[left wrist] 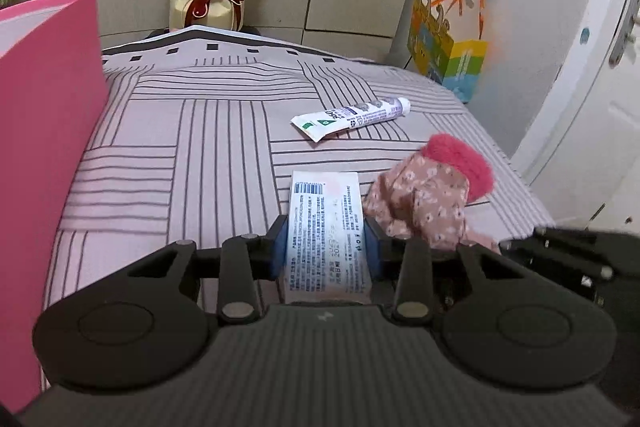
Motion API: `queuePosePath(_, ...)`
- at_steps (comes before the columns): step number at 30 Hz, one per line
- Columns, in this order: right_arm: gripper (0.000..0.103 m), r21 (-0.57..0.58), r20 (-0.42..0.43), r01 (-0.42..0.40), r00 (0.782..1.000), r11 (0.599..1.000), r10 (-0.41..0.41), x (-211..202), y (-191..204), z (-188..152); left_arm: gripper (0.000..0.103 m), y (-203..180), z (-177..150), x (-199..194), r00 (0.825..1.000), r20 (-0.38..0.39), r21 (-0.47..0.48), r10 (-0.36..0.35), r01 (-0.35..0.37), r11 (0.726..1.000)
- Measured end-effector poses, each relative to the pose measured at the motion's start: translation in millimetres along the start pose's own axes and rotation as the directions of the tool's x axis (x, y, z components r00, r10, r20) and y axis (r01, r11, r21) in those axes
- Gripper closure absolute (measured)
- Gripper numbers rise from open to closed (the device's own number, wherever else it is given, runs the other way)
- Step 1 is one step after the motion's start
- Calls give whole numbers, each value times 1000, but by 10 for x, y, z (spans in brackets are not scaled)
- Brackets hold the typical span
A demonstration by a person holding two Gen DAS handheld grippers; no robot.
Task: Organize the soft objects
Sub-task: 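Carry the white packet and floral cloth over the pink box with both tools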
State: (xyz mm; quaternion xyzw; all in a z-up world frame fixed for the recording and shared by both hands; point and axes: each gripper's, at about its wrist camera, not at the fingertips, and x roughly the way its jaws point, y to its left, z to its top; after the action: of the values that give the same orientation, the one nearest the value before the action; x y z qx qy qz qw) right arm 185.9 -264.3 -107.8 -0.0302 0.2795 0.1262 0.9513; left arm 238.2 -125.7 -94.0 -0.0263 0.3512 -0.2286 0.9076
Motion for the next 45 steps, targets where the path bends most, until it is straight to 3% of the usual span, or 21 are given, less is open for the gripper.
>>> queuePosePath(12,85,63,1,7,1000,998,-7,-360,88,-282,65,188,-267,-631,998,12,-53,-60,60,997)
queuePosePath(21,84,126,-59,-141,987,982,149,-620,147,-312,65,388,-404,-1051,988,-57,-122,-147,139,983)
queuePosePath(26,84,87,-103,-219,968,972,227,-739,303,-172,65,502,-493,-1318,981,-98,-152,-168,152,977)
queuePosePath(32,84,94,-178,-313,929,945,325,-824,499,50,65,637,-559,-1700,977,-115,-158,-181,161,974)
queuePosePath(35,84,104,-196,-369,903,924,383,-873,598,154,65,678,-585,-1914,983,-97,-135,-154,140,981)
queuePosePath(45,84,51,-198,-486,851,872,486,-1011,947,618,65,966,-398,-2540,991,-9,-106,-134,132,986)
